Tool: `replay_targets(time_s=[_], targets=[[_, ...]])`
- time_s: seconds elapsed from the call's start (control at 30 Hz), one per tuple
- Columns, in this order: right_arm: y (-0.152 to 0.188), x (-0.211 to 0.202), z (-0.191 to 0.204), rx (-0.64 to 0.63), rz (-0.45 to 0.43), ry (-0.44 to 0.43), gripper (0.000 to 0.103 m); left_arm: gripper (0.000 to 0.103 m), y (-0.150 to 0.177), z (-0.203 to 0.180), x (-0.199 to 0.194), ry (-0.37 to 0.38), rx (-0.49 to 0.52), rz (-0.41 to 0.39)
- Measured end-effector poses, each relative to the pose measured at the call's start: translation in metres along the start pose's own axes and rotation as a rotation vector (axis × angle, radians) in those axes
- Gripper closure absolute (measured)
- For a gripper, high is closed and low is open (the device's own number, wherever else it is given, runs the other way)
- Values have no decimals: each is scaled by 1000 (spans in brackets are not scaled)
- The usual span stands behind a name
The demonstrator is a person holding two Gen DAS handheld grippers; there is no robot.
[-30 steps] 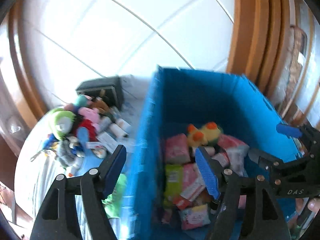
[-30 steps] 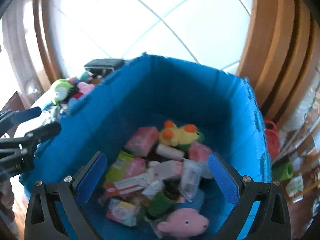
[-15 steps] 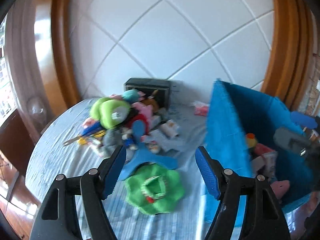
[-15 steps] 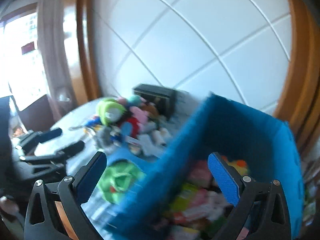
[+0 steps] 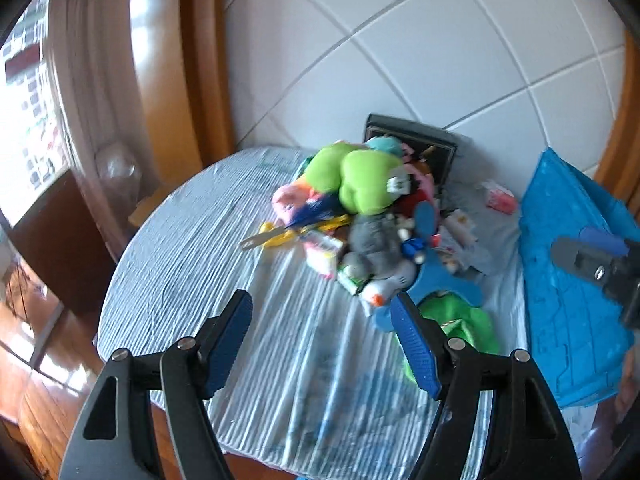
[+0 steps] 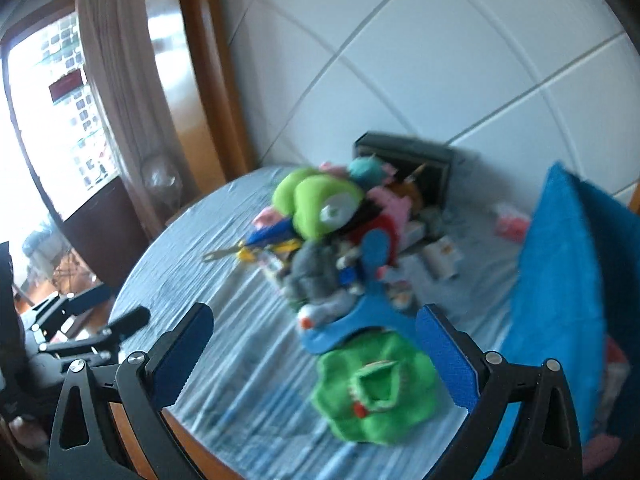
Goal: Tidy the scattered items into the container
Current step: 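Withdraw both grippers from the crate back toward the table, then reach both grippers into the pile toward the green frog plush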
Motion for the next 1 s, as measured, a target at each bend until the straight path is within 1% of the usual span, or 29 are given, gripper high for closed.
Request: replay_targets(time_s=[0.1, 0.23, 0.33, 0.4, 0.47, 0.57, 0.63, 0.7, 0.83, 0.87, 1.0], targets=[[10, 30, 15, -20, 58, -17, 0, 32, 5, 18, 14, -19, -11, 35], [14, 64, 22, -49, 107, -51, 0, 32, 7, 30, 28, -37, -35, 60], [13, 86, 20, -47, 123, -70, 0, 32, 5, 33, 44, -68, -31, 92], [10, 96, 19, -36, 129, -92, 0, 32, -1, 30, 57, -69, -25, 106], [6, 106, 16, -32, 130, -94, 0, 32, -4, 27, 68, -70, -20, 112], [7, 119, 9, -22, 151, -80, 0, 32, -6, 18, 85, -29, 5, 136], [8, 126, 4, -22, 168, -68, 0, 32, -11, 13, 95, -8, 16, 138], [6, 128, -4, -26, 163, -34, 0, 32, -18, 5, 108, 27, 32, 140], [4, 134, -24, 21, 163, 36, 0, 32, -30, -9, 133, 114, 83, 151], [4, 137, -29, 35, 167, 67, 0, 32, -35, -13, 142, 149, 107, 156], [3, 149, -37, 93, 171, 154, 0, 32, -48, -17, 169, 236, 196, 171]])
Point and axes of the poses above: each gripper's, at about its wrist camera, not at the fingertips, and x roughly the way its jaws point, z to its left, y to its underside, the point moved 7 cm from there along x, roughly the way its jaws point, and after that the axes turned 10 degrees about -z, right-handed, at the moved point
